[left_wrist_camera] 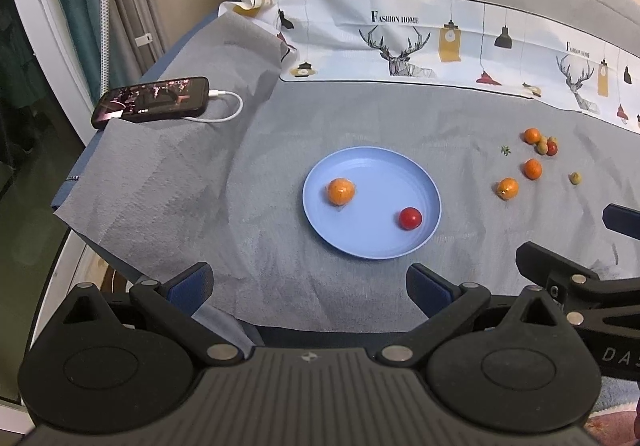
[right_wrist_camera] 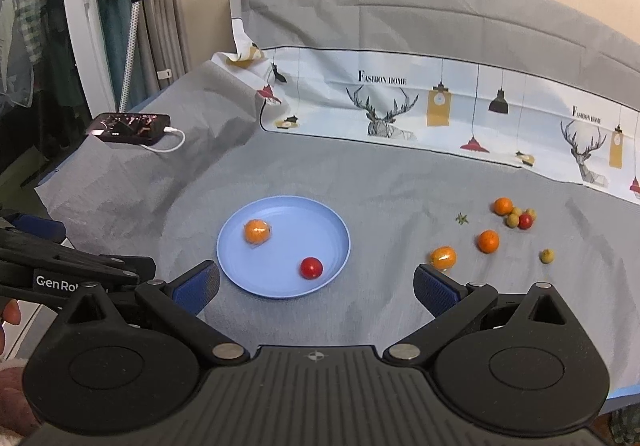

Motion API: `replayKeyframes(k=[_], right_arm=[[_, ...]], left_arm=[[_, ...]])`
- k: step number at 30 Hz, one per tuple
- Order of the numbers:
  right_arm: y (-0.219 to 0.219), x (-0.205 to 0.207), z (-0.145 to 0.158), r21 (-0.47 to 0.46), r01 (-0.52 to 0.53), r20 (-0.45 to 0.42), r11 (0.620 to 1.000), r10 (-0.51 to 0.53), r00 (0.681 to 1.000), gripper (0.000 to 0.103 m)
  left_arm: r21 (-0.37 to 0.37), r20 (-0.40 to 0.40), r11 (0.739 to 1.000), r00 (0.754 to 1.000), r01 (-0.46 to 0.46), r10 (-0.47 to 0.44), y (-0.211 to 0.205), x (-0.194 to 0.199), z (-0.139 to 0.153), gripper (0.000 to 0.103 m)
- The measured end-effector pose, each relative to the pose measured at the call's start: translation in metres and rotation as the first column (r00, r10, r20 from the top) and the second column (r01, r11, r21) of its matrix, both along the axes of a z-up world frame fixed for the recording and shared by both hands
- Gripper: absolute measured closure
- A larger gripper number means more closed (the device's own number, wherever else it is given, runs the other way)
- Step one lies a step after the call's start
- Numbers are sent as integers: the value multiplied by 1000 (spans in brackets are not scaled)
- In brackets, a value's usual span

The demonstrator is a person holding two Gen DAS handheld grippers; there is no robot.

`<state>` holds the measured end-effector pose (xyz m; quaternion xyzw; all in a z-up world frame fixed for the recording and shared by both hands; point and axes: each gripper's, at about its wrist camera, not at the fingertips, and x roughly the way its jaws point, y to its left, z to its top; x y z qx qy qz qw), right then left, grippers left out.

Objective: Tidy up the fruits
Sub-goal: 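Lift both open tools away from the plate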

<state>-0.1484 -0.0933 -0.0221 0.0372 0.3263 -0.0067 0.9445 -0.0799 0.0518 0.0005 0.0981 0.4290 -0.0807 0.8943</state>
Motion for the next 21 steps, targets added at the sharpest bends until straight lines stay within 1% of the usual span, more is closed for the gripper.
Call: replayKeyframes(k=[21], right_arm=[[-20,37,-35,63,16,-118,998,-8,993,1]], left_arm=[[74,-111,997,994,18,-10,-22,41,-32,0]])
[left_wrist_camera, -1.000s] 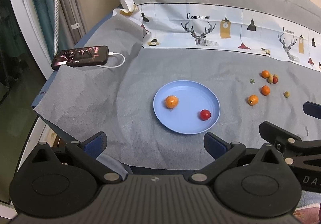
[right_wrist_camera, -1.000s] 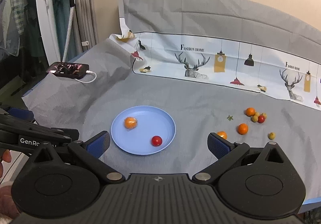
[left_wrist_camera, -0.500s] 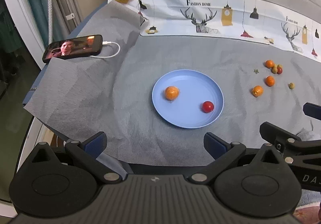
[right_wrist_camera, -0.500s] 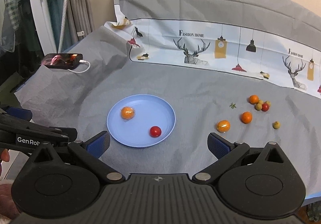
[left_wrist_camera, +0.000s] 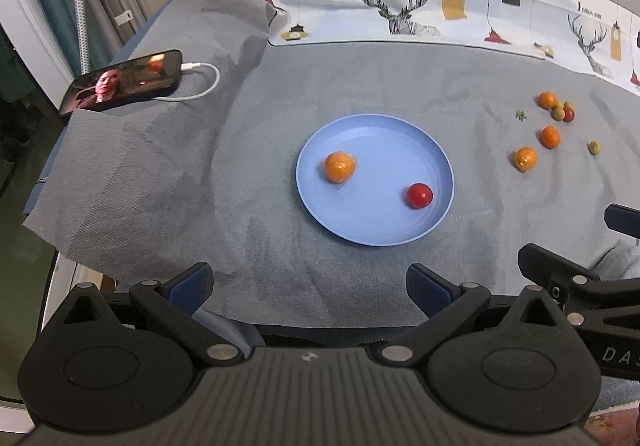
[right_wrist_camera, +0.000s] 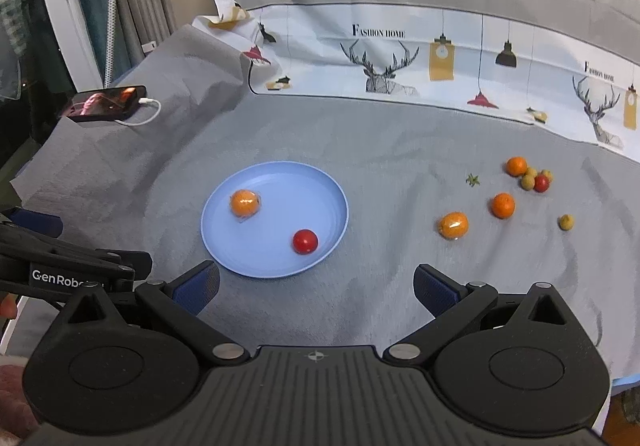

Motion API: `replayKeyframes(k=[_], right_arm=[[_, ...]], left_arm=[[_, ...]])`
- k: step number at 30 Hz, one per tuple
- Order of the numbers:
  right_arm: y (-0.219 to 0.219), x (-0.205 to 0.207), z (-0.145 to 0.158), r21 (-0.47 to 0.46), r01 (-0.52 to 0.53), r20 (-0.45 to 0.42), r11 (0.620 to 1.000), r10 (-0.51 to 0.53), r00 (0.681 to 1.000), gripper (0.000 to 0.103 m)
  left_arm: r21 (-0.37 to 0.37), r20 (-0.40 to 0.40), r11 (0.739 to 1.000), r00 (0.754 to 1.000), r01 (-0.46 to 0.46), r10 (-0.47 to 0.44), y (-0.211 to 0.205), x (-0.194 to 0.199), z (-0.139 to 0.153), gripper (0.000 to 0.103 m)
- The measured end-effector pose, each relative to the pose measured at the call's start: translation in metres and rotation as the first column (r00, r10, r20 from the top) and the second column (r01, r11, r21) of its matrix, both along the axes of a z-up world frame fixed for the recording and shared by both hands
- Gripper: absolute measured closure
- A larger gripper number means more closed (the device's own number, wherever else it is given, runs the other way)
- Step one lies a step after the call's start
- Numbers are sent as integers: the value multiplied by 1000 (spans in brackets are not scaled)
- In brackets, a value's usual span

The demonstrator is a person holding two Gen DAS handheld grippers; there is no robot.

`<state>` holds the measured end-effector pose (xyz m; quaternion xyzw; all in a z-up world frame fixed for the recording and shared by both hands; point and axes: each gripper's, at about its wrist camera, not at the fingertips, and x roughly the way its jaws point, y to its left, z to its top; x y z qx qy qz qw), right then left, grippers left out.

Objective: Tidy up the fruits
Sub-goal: 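Lift both open tools away from the plate, then grasp a large orange with the left tool while the right tool grasps a yellow fruit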

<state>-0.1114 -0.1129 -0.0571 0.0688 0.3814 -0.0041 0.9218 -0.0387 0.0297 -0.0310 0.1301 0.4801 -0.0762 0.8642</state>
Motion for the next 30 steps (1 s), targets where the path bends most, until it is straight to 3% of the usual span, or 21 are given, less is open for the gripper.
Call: replayKeyframes(k=[17,25,30], right_arm=[[-34,24,-27,75,75,-77,994,-69,995,1],[-71,24,-43,99,203,-103,974,-193,976,1],[-112,16,-54,60,373,-84,926,-368,926,1]], left_arm=[[64,-52,998,999,10,-7,-29,31,-17,0],[66,-59,996,997,52,-48,-67,51,-23,0],[52,-93,993,991,102,-97,-107,70,-29,0]])
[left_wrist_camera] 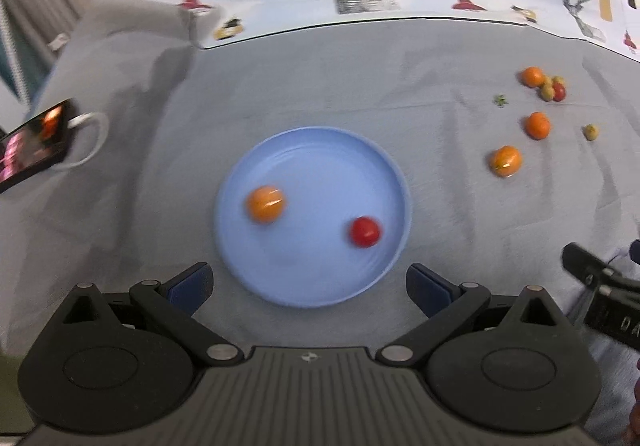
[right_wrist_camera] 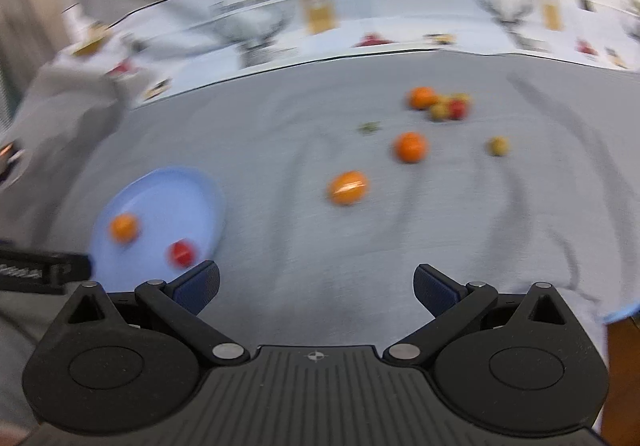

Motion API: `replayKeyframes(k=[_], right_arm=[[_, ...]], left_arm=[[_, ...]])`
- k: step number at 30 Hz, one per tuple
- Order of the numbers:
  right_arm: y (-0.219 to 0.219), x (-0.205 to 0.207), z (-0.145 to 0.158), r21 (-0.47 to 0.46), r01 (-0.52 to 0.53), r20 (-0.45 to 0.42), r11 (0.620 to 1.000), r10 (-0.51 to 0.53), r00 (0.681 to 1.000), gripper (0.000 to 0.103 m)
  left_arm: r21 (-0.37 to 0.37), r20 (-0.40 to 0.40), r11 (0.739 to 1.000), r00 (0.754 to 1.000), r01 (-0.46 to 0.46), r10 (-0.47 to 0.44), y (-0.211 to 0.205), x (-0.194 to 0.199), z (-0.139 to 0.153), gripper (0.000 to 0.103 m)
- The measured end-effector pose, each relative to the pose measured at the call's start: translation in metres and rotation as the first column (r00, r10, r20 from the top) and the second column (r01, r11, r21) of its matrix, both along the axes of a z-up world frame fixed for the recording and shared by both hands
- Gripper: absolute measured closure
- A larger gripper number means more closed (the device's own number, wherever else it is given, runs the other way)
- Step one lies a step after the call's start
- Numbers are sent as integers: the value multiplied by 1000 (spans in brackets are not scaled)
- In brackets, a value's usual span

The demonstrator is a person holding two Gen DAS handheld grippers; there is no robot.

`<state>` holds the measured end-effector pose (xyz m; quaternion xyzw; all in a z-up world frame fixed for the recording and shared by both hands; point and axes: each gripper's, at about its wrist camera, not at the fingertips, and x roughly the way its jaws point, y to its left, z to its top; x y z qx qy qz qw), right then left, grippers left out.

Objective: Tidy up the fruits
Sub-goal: 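Grasp a large orange with the left tool while the right tool grasps a yellow fruit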

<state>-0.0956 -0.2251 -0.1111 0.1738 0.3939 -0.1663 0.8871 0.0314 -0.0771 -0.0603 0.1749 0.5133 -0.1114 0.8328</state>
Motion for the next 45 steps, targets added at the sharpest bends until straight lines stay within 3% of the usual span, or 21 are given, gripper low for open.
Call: replayKeyframes(k=[6,12,21,25,27,32,33,34,35,36,37,38,41,45], right_arm=[[-71,-3,-28,-29,198,-14,980,-198,980,1],[-138,16,-57,-75,295,22,953,-294,956,1],[-208,91,-111,-142,286,50,948,-282,958,1],[-220,116,-140,-128,279,7,952,-280,960,1],[-211,113,-147,-182,279,49,943,-274,960,1],[-208,113,-148,-185,287,60,940,-281,958,1],[-208,112,-148,-183,286,61,940,-280,958,4],[-206,111,-146,-180,283,68,942,-275,959,9],[-203,110,-144,-182,274,79,944,-263,961,28],[-201,110,-141,-180,256,89,950,-244,966,54],[-198,111,-139,-177,236,92,956,-222,971,66],[-199,113,-139,-181,226,85,957,-213,973,76],[-200,114,-133,-177,215,62,961,-207,976,76],[-193,100,-112,-141,218,74,966,-209,975,76]], left_arm=[[5,-54,995,993,104,-104,-66,23,-18,0],[26,-63,974,973,226,-224,-142,41,-54,0],[11,-61,929,927,371,-370,-217,65,-117,0],[65,-72,923,925,378,-374,-233,76,-150,0],[35,-56,924,924,380,-378,-231,77,-153,0],[54,-60,919,920,390,-387,-233,77,-153,0],[70,-53,914,917,399,-396,-235,75,-152,0],[68,-46,907,909,416,-413,-236,72,-149,11],[37,-47,900,901,434,-432,-235,69,-146,35],[-10,-65,891,889,453,-453,-233,67,-142,51],[-26,-80,887,884,460,-461,-233,65,-140,62],[-14,-74,888,885,460,-459,-233,63,-138,62],[-24,-45,884,883,466,-467,-227,58,-132,63],[-53,-12,899,900,435,-436,-210,52,-113,63]])
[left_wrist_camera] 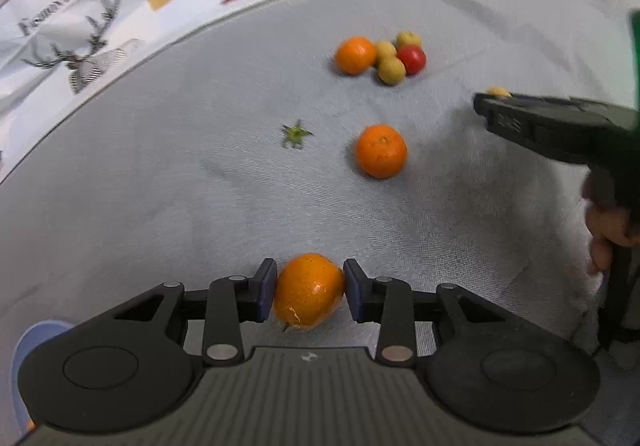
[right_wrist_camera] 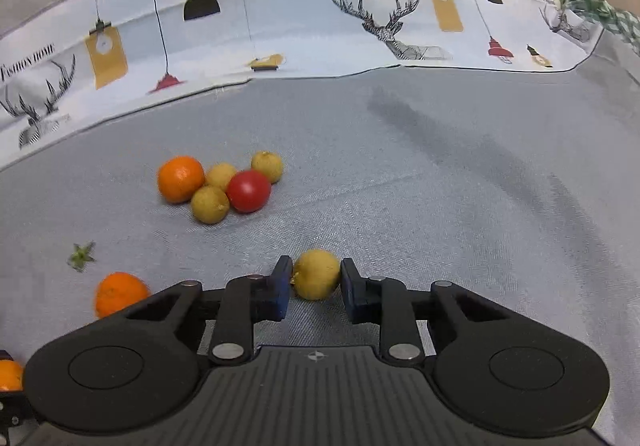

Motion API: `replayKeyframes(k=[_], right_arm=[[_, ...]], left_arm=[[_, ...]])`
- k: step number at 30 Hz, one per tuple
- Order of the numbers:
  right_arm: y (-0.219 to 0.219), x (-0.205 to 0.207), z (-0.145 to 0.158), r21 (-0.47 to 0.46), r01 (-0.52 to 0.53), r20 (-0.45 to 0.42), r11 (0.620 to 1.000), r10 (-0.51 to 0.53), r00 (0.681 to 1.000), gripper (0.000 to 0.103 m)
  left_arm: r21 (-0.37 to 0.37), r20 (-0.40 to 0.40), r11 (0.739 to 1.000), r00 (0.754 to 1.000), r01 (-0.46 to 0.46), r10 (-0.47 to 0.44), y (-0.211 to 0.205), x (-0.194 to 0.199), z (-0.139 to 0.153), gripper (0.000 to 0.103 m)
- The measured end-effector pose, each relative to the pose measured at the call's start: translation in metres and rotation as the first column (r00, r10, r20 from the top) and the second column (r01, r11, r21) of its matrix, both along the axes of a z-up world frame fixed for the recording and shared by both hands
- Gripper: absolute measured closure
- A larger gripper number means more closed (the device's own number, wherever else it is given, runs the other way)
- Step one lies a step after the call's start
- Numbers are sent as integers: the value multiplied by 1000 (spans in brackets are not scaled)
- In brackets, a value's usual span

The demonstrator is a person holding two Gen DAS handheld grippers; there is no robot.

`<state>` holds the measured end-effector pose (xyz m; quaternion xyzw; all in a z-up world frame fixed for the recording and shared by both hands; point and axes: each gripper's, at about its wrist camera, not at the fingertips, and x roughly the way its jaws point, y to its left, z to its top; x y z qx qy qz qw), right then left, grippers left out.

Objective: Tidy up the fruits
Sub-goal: 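Grasp a large orange with the left tool while the right tool grasps a yellow fruit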

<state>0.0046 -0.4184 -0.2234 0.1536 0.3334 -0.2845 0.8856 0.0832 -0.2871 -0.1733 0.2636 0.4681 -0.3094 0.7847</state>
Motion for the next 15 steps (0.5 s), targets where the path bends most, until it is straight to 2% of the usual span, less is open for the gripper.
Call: replayKeyframes(k=[9,15], right_arm=[[65,-43,63,37,-145,86,989,142,986,76],[124,-66,105,50,-256,137,965,247,959,76]], left_arm=[[-90,58,990,991,-113,118,66,-16,76,63],[-115,43,972,976,-206,212,132,-33,118,63]])
